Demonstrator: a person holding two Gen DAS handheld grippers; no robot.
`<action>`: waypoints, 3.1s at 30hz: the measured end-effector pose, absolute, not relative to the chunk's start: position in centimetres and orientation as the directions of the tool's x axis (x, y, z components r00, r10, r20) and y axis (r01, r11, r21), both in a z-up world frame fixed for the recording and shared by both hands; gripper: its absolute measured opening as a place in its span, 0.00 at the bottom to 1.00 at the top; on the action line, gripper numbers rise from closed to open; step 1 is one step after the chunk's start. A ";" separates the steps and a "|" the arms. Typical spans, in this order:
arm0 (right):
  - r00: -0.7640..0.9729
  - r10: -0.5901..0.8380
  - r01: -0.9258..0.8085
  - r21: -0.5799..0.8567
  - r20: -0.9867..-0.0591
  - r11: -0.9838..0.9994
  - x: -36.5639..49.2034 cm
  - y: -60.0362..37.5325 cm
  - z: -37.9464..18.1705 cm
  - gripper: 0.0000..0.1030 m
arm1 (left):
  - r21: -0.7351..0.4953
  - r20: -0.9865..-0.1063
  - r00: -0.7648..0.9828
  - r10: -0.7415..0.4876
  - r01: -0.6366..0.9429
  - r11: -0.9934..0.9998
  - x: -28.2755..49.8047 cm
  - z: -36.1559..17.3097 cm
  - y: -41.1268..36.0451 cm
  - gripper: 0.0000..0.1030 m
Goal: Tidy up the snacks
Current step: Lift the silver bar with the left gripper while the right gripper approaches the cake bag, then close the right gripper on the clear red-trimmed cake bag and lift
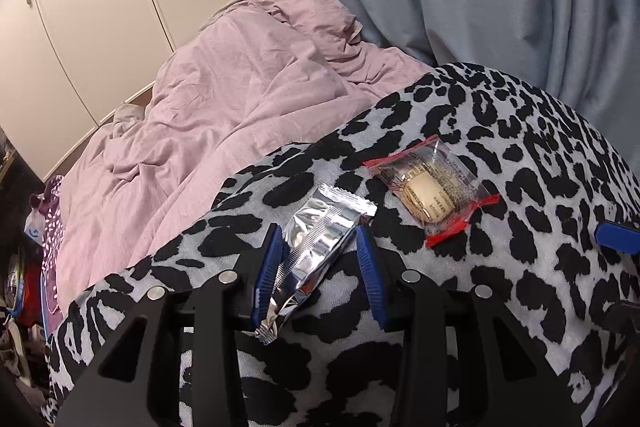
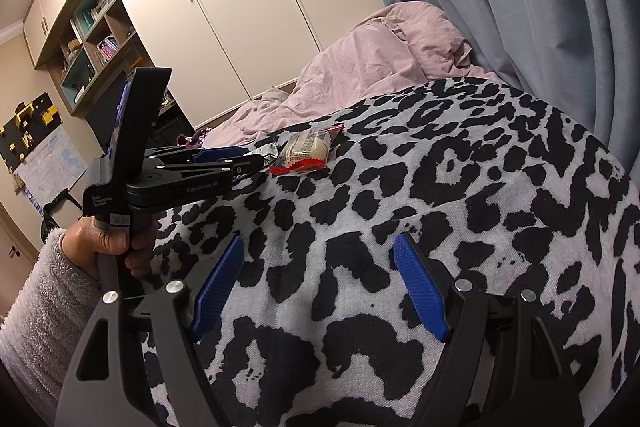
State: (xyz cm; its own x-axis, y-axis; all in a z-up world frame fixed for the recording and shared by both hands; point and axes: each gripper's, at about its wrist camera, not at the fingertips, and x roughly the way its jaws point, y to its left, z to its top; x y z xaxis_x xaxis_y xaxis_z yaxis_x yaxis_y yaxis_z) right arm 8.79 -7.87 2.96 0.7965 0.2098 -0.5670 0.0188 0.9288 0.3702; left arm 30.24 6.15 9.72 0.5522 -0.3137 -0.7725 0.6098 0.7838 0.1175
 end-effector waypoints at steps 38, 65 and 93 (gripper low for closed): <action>0.792 0.189 0.031 0.347 -0.580 0.937 8.9 -7.6 2.8 0.75 | 0.096 -0.766 0.548 -0.338 0.616 0.782 31.0 9.8 7.5 0.31; 0.779 0.178 0.011 0.296 -0.601 0.955 10.4 -6.9 4.3 0.75 | 0.022 -0.722 0.576 -0.383 0.573 0.820 30.1 11.8 9.7 0.17; 0.637 0.088 -0.012 0.105 -0.766 0.994 24.3 -3.7 3.5 0.41 | 0.053 -0.785 0.522 -0.334 0.594 0.803 31.1 9.0 9.0 0.35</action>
State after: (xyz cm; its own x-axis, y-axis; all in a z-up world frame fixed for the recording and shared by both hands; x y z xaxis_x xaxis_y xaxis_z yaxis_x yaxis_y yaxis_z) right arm 24.26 -3.69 3.48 0.6372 0.0883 -0.7656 -0.0118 0.9944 0.1049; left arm 31.12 9.02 9.02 0.5216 -0.3338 -0.7852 0.5940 0.8027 0.0534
